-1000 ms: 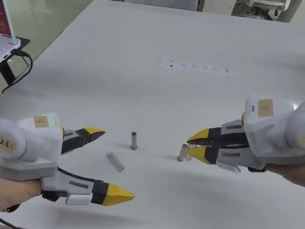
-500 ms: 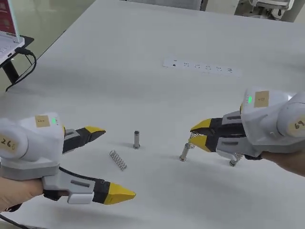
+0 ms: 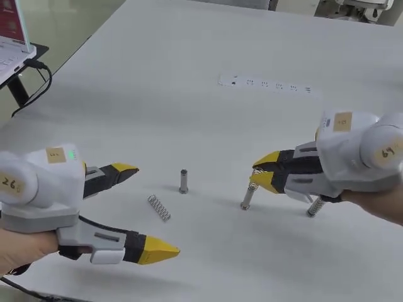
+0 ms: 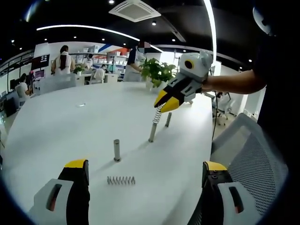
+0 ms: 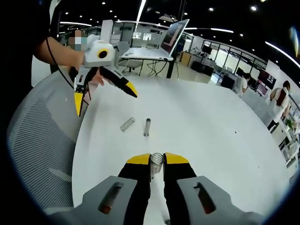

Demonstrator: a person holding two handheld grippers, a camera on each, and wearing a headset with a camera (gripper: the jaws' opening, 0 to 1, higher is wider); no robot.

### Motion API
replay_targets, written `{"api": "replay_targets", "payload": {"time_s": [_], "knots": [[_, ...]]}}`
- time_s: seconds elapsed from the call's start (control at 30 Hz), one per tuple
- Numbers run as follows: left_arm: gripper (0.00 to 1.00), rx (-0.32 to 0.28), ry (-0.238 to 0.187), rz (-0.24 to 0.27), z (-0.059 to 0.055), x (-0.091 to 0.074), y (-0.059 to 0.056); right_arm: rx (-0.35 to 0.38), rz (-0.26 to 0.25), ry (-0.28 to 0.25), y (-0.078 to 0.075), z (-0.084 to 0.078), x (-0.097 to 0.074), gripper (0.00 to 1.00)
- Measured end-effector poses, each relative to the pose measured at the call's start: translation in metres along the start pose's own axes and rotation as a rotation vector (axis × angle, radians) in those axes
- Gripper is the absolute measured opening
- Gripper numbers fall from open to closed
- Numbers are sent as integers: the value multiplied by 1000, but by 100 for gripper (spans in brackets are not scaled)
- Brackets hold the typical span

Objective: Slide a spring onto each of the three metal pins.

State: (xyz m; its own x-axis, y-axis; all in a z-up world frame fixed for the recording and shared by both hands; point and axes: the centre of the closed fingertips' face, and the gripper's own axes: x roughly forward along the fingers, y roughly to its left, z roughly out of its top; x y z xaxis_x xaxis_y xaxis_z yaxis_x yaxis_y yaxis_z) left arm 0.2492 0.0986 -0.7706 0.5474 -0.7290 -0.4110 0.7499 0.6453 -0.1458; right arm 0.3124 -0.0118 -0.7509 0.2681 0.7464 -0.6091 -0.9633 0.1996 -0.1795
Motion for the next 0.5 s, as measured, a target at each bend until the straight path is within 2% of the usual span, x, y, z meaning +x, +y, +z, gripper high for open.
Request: {"api": "replay_targets", "payload": {"time_s": [0.2,0.5], "knots": [[98,-3,1,4,-1,-1,1,32,-3,0,-5,-6,2,6],[98,-10,1,9,-2,-2,2,72,-8,-18,-6,-4,2,6]]}}
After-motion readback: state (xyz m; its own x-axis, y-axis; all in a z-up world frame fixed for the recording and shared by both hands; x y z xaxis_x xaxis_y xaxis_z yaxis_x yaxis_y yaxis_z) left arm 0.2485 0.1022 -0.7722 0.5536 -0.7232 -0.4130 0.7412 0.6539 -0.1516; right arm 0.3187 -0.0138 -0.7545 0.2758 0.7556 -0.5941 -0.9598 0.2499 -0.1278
